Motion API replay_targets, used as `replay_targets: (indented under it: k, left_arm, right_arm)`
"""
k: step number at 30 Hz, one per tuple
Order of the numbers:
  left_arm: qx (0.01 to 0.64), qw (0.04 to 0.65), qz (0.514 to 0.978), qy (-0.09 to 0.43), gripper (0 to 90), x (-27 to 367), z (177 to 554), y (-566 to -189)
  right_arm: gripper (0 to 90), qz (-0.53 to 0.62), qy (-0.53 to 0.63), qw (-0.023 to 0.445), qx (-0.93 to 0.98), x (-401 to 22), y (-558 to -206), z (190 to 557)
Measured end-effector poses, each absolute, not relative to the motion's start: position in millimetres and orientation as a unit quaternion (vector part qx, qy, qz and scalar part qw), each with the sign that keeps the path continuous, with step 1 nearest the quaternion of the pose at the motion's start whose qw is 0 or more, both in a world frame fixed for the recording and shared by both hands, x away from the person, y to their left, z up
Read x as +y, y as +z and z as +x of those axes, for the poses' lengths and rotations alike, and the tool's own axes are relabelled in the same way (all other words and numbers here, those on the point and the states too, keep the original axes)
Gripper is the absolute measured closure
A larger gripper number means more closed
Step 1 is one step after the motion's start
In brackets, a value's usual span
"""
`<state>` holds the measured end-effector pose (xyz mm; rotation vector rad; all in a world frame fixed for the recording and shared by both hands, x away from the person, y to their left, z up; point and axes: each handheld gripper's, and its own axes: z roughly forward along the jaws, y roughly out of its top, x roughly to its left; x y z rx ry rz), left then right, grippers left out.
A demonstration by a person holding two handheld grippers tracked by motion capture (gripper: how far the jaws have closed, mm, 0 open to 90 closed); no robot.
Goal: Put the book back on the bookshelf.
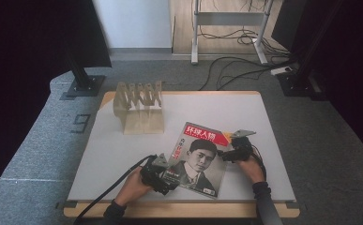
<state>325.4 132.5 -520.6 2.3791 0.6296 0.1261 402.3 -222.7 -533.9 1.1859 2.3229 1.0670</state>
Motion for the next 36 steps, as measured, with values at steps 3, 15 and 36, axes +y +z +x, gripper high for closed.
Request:
replay_targets:
  k: [3, 15, 36]
  left_arm:
    - [0.256, 0.328, 0.907, 0.064, 0.0, 141.7, 326.0, -521.5]
    - [0.266, 0.334, 0.899, 0.097, 0.0, 152.8, 323.6, -528.5]
    - [0.266, 0.334, 0.899, 0.097, 0.0, 152.8, 323.8, -528.7]
  right_arm:
    - [10.5, 0.416, 0.372, 0.160, 0.814, -223.4, -532.7, 401.2]
    - [9.3, 0.429, 0.366, 0.159, 0.810, -234.2, -524.4, 418.2]
    - [18.7, 0.465, 0.376, 0.119, 0.793, -245.1, -525.4, 454.9]
